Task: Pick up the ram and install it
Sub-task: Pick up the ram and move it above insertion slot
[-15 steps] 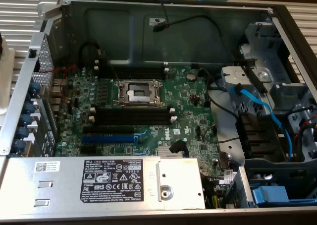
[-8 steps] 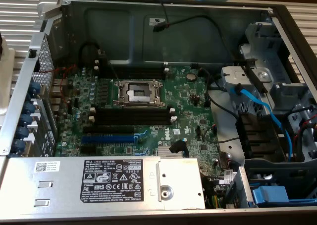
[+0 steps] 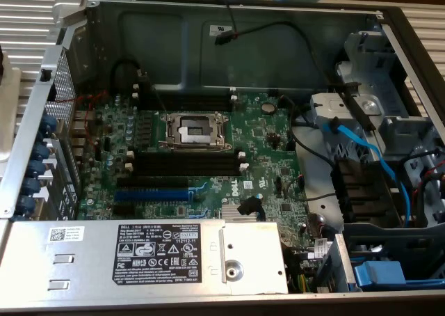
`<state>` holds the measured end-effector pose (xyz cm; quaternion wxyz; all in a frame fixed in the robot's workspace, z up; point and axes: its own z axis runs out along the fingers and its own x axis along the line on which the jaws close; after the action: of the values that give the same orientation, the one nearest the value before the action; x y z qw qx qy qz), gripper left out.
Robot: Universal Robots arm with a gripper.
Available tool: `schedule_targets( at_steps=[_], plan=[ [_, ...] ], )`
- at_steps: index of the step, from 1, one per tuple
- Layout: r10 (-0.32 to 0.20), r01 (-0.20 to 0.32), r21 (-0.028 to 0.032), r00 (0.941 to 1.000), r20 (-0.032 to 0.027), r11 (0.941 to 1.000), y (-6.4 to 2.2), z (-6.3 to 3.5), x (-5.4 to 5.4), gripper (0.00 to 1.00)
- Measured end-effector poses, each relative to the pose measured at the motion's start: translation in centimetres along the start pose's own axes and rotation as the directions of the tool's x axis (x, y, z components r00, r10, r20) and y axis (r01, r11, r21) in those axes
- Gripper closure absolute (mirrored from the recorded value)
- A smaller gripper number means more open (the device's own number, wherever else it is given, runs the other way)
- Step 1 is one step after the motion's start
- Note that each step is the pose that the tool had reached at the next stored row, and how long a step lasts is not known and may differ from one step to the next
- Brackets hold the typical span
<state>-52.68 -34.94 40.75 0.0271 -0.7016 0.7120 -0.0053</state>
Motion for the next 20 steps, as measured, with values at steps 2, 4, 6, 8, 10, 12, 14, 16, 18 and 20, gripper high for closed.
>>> schedule_targets(
  at_steps=[2, 4, 6, 8, 10, 12, 14, 16, 18, 20],
  plan=[
    [0.0, 0.0, 0.0023, 1.0, 0.0003, 1.0, 0.05, 0.35, 0.0, 0.9],
    [0.0, 0.0, 0.0026, 1.0, 0.0009, 1.0, 0.08, 0.72, 0.0, 0.9],
    [0.0, 0.0, 0.0028, 1.0, 0.0011, 1.0, 0.11, 1.08, 0.0, 0.9],
    [0.0, 0.0, 0.0029, 1.0, 0.0012, 1.0, 0.13, 1.44, 0.1, 0.9],
    [-0.007, 0.007, 0.0024, 1.0, 0.0017, 1.0, 0.16, 1.79, 0.1, 0.9],
    [-0.023, 0.023, 0.0021, 0.9997, 0.0031, 0.9997, 0.18, 2.17, 0.2, 0.9],
    [-0.038, 0.038, 0.0016, 0.9993, 0.0043, 0.9993, 0.19, 2.52, 0.4, 0.9],
    [-0.049, 0.049, 0.0013, 0.9988, 0.005, 0.9988, 0.19, 2.89, 0.5, 0.9],
    [-0.056, 0.056, 0.0011, 0.9984, 0.0053, 0.9985, 0.1, 3.26, 0.6, 0.9],
    [-0.061, 0.061, 0.001, 0.9981, 0.0056, 0.9981, 0.02, 3.62, 0.8, 0.9]
  ],
)
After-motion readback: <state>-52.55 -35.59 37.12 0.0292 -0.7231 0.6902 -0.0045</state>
